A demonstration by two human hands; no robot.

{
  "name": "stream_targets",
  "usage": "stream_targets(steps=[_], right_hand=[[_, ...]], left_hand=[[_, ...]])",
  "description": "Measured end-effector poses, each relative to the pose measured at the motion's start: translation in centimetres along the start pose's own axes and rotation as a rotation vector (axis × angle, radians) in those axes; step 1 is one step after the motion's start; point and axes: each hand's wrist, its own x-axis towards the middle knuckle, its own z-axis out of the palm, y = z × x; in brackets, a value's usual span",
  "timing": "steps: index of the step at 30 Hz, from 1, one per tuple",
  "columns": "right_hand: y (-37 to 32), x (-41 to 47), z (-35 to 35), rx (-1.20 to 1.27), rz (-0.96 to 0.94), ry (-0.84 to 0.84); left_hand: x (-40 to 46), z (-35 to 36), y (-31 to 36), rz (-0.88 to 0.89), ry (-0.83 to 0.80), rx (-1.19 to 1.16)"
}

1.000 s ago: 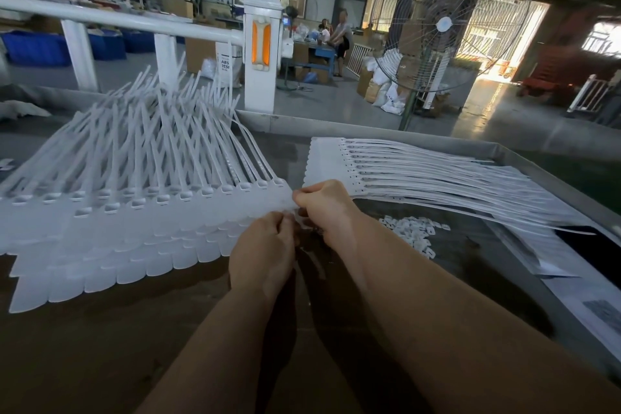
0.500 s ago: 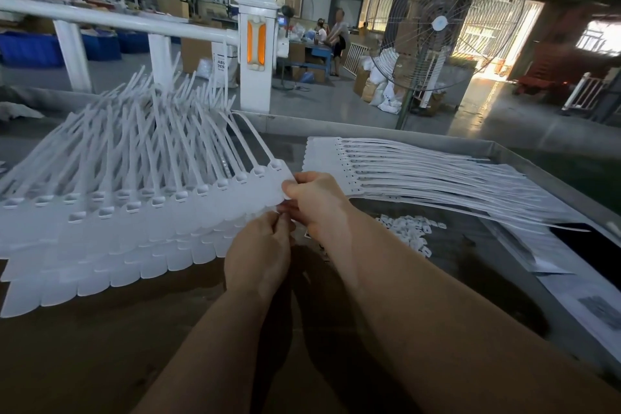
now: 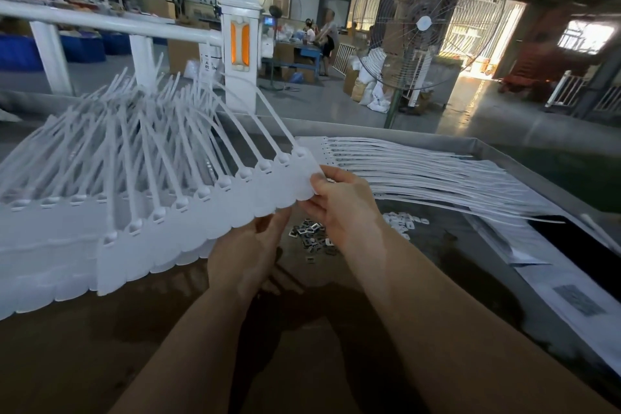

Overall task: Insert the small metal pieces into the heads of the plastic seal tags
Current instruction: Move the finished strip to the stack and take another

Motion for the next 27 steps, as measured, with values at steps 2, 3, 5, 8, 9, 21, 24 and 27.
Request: stream_targets(steps=[2, 3, 5, 8, 9, 21, 24, 27], right_hand=[[-0.3, -0.2, -0.7, 0.037, -0.007, 0.0], [-0.5, -0.4, -1.0, 0.043, -0.006, 0.001], [-0.6, -0.5, -1.5, 0.051, 0.001, 0.005], [-0.6, -0.7, -2.1, 0.08, 0.006, 0.012], [-0.5, -0.7, -2.3, 0.084, 0.008, 0.008], [0.6, -1.0, -2.7, 0.122, 0.09, 0.033], [0.7, -1.0, -2.3, 0.11, 0.12, 0.033], [0.8, -0.9, -1.8, 0.087, 0.137, 0.031]], left_hand=[[0.1, 0.0, -0.2, -0.056, -0.008, 0.018], [0.2, 0.0, -0.2, -0.076, -0.013, 0.015], [0.0, 0.0, -0.1, -0.101, -0.041, 0.031], [-0.1, -0.1, -0.1, -0.114, -0.037, 0.07], [-0.3, -0.1, 0.0, -0.113, -0.014, 0.046], [-0.4, 0.6, -0.3, 0.078, -0.027, 0.273], [-0.6, 0.8, -0.3, 0.214, -0.012, 0.275], [-0.4, 0.9, -0.6, 0.253, -0.023, 0.268]])
